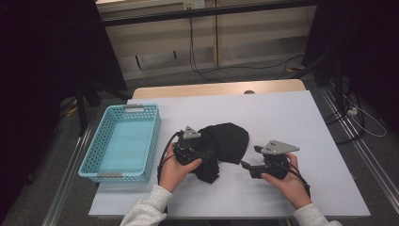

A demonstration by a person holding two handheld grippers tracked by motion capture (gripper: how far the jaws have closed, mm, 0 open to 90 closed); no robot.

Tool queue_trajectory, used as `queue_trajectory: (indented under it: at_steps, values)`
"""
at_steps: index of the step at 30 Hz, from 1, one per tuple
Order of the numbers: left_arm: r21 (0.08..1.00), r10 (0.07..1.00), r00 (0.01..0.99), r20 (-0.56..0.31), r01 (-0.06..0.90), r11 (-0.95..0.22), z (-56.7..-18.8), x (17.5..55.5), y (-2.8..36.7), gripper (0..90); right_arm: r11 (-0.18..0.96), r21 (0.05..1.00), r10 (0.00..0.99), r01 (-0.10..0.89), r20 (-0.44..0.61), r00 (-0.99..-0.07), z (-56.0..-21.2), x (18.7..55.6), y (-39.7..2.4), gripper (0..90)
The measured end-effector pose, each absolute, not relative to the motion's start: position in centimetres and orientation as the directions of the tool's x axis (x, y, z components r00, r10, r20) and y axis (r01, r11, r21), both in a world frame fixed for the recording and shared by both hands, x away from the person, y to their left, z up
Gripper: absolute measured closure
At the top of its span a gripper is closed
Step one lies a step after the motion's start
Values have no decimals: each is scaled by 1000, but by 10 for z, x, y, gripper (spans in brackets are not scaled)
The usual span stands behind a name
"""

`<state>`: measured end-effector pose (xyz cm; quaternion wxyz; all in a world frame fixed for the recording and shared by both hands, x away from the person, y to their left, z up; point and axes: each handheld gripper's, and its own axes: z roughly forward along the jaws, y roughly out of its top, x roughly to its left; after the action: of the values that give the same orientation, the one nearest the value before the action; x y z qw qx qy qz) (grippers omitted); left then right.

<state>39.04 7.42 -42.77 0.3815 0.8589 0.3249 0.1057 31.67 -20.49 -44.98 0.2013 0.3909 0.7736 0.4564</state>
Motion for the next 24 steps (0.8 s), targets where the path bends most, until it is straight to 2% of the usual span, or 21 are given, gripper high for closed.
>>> queue_trajectory:
  at_steps: [2,4,5,6,8,11,16,20,24]
  values:
    - [703,631,773,-67,486,-520,-435,390,70,405,276,864,790,421,46,-612,-450,316,-206,219]
    - [687,630,774,-67,493,-533,-439,390,68,624,274,864,793,422,46,-608,-450,315,-208,219]
    - [686,636,767,-82,507,-523,-438,391,68,652,272,864,794,424,47,-606,-450,315,-208,219]
    - [684,639,764,-94,516,-516,-436,391,69,728,270,864,795,426,50,-604,-450,315,-209,219]
    - [698,647,755,-105,520,-493,-432,390,71,794,267,863,797,429,52,-601,-450,315,-210,218]
    - [716,649,752,-112,514,-472,-425,390,74,831,270,862,797,430,50,-601,-451,315,-210,215]
    - [760,672,735,-91,487,-429,-406,391,88,838,271,863,795,426,49,-605,-451,315,-209,214]
    - [786,712,691,-121,505,-357,-396,396,108,838,272,862,795,427,49,-605,-451,316,-209,211]
    - [774,735,665,-133,533,-342,-401,401,118,838,272,862,793,427,50,-607,-451,316,-209,211]
